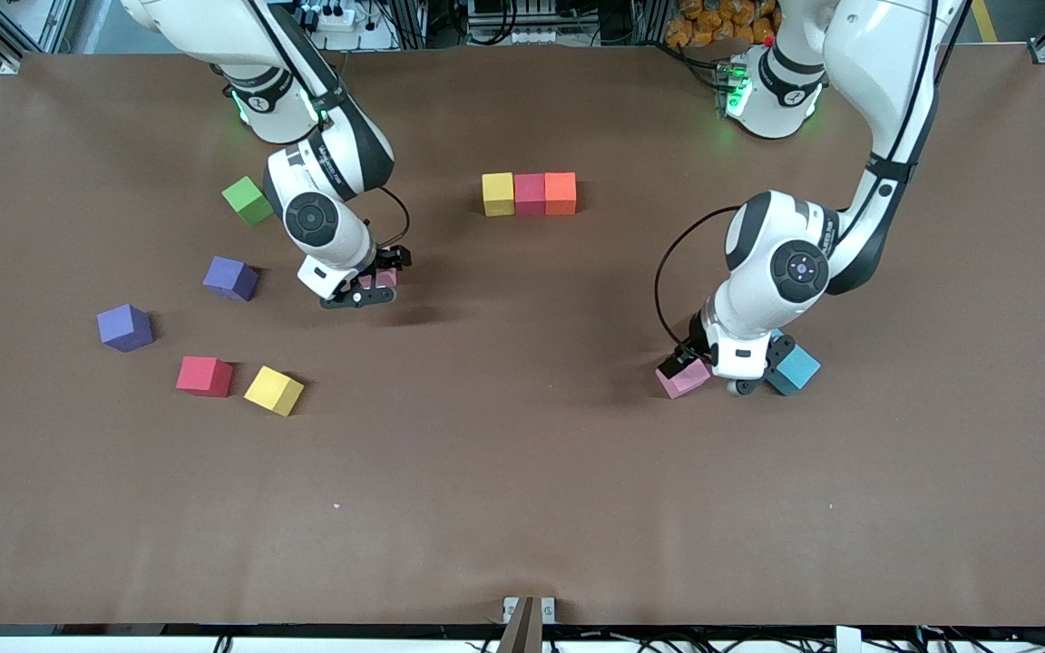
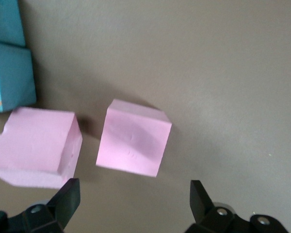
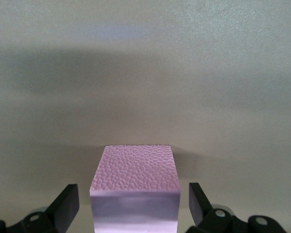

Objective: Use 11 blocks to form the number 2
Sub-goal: 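Grasp the pink cube by the teal cubes with the left gripper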

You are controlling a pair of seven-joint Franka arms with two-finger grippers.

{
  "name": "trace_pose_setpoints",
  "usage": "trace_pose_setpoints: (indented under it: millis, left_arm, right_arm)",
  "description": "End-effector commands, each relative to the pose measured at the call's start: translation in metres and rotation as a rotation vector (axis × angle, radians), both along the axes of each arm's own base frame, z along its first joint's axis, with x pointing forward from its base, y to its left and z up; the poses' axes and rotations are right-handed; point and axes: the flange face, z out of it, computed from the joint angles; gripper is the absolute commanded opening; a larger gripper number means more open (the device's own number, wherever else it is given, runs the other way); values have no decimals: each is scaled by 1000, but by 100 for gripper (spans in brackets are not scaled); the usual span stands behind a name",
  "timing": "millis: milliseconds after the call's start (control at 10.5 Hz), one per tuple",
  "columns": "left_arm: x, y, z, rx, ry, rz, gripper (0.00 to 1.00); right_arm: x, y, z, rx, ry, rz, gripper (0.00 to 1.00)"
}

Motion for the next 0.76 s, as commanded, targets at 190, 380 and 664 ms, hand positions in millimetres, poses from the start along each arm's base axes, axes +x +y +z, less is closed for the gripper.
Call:
trace_pose_setpoints:
  millis: [190,380,664]
  left_arm:
    - [19,4,-22,33,0,-95,100]
    - [19,1,-33,41,12,-102,100]
    - [16,-2,-55,50,39,-117,100]
  right_arm:
    - [0,-4,-1,-4,-8,11,16]
    - [0,-3,3,-4,-8,13,0]
    - [13,26,28,17,-35,30,0]
